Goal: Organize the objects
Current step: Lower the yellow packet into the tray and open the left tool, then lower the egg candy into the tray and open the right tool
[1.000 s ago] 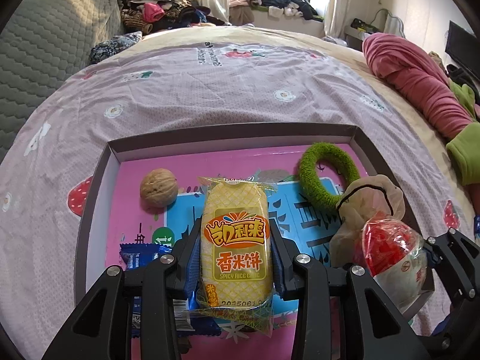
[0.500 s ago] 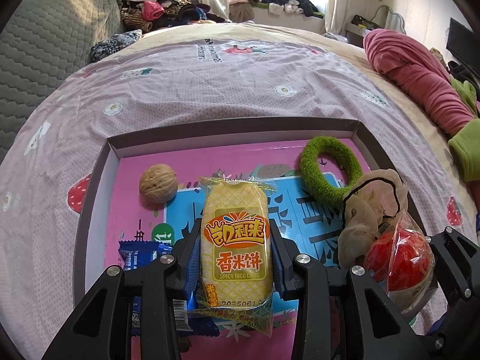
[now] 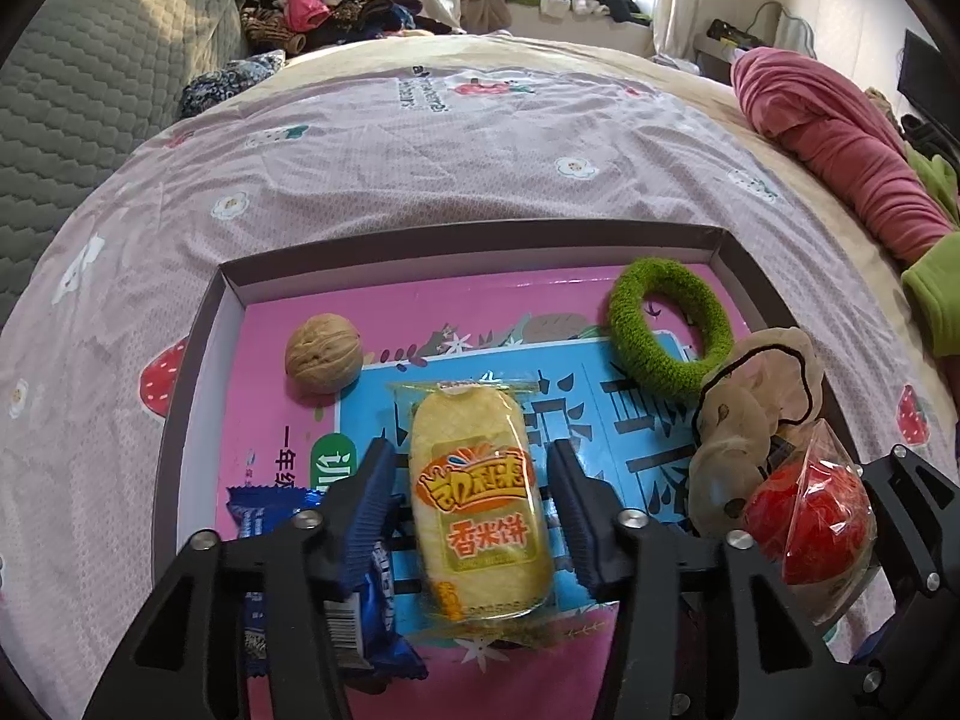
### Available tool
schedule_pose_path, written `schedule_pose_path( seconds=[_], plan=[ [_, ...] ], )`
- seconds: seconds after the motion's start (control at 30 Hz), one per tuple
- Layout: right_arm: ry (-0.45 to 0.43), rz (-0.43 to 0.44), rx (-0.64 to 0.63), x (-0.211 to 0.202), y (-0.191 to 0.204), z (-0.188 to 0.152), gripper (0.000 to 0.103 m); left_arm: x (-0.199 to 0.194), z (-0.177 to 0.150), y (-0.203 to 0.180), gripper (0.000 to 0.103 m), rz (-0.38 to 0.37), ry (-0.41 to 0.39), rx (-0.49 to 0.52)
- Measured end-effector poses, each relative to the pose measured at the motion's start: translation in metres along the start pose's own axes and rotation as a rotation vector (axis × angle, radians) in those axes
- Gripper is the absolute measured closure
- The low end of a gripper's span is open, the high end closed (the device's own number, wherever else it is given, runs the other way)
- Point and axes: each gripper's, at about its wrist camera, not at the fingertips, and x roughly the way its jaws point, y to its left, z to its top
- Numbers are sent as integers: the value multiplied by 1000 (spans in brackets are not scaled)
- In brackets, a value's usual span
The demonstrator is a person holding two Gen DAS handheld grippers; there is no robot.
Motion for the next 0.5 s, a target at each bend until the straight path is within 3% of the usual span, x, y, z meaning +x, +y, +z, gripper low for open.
schedule_pose_path(
  seconds=[0.17, 0.5],
  plan=[
    [2, -5, -10, -1, 1, 0, 49, -1, 0, 0, 46, 1, 4, 1],
    [8, -28, -30, -2, 4, 1, 43, -5, 1, 6, 31, 11, 0, -18]
  ],
)
